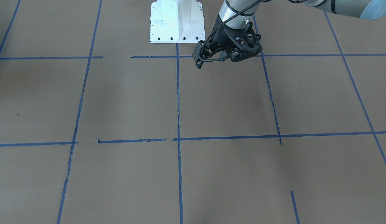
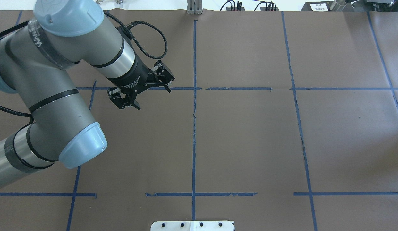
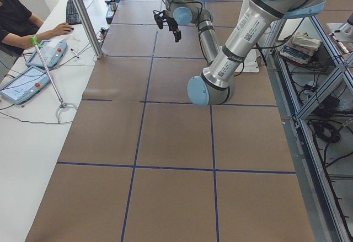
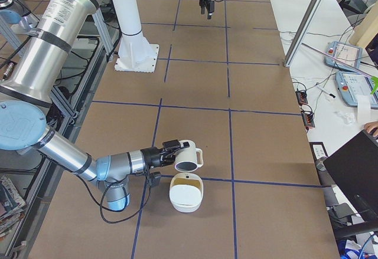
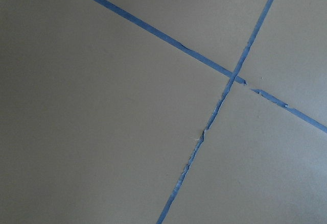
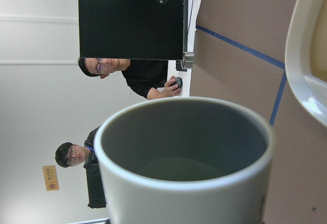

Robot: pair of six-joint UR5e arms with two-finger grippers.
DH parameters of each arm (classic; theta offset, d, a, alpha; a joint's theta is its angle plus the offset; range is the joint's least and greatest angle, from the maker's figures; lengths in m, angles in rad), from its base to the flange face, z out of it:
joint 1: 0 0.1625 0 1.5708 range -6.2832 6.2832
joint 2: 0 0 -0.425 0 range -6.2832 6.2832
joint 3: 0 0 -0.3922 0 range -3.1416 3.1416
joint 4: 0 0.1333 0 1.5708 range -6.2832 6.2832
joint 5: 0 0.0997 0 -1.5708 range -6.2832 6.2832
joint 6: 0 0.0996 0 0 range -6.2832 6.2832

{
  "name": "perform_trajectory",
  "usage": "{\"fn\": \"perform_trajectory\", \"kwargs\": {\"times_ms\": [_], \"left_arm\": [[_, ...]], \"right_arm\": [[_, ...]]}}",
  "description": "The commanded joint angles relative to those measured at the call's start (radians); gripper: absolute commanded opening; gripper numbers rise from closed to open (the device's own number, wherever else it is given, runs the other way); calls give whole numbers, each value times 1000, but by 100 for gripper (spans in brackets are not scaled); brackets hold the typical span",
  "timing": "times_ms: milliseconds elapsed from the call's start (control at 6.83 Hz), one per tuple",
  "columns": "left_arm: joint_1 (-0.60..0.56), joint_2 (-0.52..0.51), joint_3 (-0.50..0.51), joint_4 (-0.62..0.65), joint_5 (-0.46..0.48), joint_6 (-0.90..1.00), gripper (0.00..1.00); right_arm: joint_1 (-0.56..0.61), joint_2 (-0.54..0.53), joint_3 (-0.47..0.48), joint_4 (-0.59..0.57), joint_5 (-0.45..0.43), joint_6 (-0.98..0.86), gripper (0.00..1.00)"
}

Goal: Left arm hands cup to right arm to dump lemon

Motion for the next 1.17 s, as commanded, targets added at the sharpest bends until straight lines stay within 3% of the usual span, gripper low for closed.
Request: {"fn": "perform_trajectory", "kwargs": {"times_ms": [0, 439, 1024], "left_arm": [[0, 0, -2, 0, 2, 0, 100], [2, -1, -7, 0, 35, 0, 100], [0, 3, -11, 0, 37, 0, 100]], "right_arm": [[13, 53, -149, 186, -7, 213, 0], [16, 68, -152, 213, -16, 555, 1], [73, 64, -156, 213, -10, 787, 1]]}}
